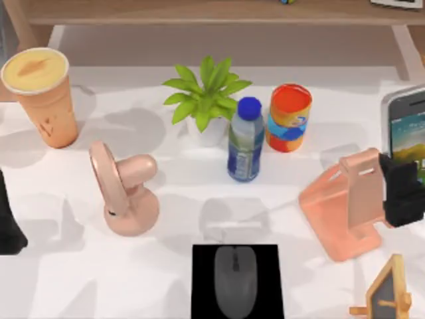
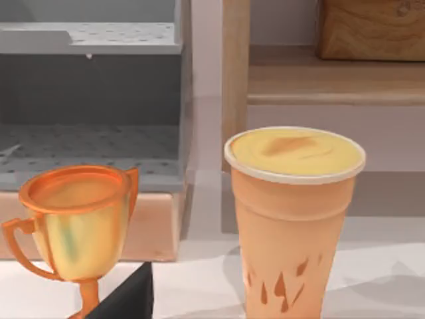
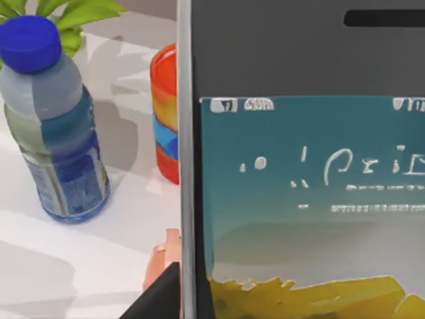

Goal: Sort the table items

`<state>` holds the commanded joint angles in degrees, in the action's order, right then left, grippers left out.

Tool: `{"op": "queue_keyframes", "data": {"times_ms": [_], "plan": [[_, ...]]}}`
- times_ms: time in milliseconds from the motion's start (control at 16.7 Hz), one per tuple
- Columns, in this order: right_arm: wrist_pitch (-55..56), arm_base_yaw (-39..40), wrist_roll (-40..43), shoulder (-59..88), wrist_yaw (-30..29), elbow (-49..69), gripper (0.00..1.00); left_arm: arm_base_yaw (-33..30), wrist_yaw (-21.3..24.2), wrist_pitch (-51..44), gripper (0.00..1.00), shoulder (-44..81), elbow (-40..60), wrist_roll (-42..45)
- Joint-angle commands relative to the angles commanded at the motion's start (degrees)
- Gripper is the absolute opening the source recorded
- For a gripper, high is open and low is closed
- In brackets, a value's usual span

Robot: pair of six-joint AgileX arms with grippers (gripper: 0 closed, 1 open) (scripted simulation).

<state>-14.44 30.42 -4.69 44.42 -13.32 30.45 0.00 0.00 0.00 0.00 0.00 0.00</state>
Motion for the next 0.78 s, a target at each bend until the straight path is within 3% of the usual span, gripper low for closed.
{"op": "queue_keyframes", "data": {"times_ms": [240,780], "plan": [[1.5,5.66,-1.98,-7.21,-1.77,-6.2,0.0,0.0,0.0,0.0,1.0,0.0,0.0,0.0],[3.96,4.96,-2.32,-7.64,-2.64,-2.61,0.0,0.0,0.0,0.0,1.0,0.0,0.0,0.0]]}}
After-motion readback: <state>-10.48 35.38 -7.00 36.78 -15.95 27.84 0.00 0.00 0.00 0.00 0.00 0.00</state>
